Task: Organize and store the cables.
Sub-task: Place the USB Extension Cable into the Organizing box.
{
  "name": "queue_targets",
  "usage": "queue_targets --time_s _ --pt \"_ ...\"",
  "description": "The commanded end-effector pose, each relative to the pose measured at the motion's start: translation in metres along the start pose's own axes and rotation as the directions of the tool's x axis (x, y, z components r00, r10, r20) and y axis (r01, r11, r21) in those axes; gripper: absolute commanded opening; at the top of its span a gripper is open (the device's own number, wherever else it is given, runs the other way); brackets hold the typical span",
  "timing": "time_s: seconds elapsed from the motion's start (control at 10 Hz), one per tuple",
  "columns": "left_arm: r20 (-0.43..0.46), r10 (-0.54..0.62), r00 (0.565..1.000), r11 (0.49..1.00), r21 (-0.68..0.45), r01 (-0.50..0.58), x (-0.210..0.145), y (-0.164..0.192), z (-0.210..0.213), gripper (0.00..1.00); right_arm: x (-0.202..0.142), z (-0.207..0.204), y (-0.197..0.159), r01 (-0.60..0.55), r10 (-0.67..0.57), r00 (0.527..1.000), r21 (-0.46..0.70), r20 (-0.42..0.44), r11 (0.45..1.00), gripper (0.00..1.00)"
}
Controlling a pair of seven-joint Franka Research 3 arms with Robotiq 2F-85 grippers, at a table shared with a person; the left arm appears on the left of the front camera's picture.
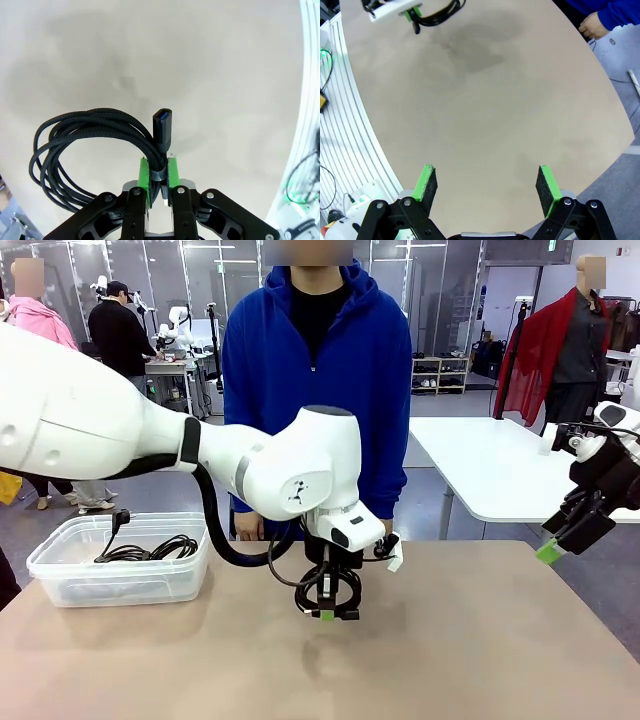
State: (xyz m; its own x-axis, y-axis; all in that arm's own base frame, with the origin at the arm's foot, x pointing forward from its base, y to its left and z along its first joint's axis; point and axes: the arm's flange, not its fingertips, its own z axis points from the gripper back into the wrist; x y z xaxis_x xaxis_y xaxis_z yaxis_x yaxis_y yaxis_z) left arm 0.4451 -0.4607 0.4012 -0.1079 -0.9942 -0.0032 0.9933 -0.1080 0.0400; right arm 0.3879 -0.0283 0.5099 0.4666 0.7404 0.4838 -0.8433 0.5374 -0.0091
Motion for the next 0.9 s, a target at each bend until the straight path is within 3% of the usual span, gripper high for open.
queue_targets --time_s 0.0,0.8 --pt "0.010 0.023 1.000 0.999 -0.026 -0.023 -0.0067 -0.0062 0.0094 0.02 0.0004 0.0014 -0.0004 0.003 -0.003 1.000 0.006 -0.004 1.000 1.00" --pt "0.001 0.011 1.000 1.000 -0.005 -0.011 -0.0019 -0.0040 0.0137 0.02 0.0004 0.0014 -0.0004 0.003 -0.003 1.000 0.006 -0.004 1.000 1.00"
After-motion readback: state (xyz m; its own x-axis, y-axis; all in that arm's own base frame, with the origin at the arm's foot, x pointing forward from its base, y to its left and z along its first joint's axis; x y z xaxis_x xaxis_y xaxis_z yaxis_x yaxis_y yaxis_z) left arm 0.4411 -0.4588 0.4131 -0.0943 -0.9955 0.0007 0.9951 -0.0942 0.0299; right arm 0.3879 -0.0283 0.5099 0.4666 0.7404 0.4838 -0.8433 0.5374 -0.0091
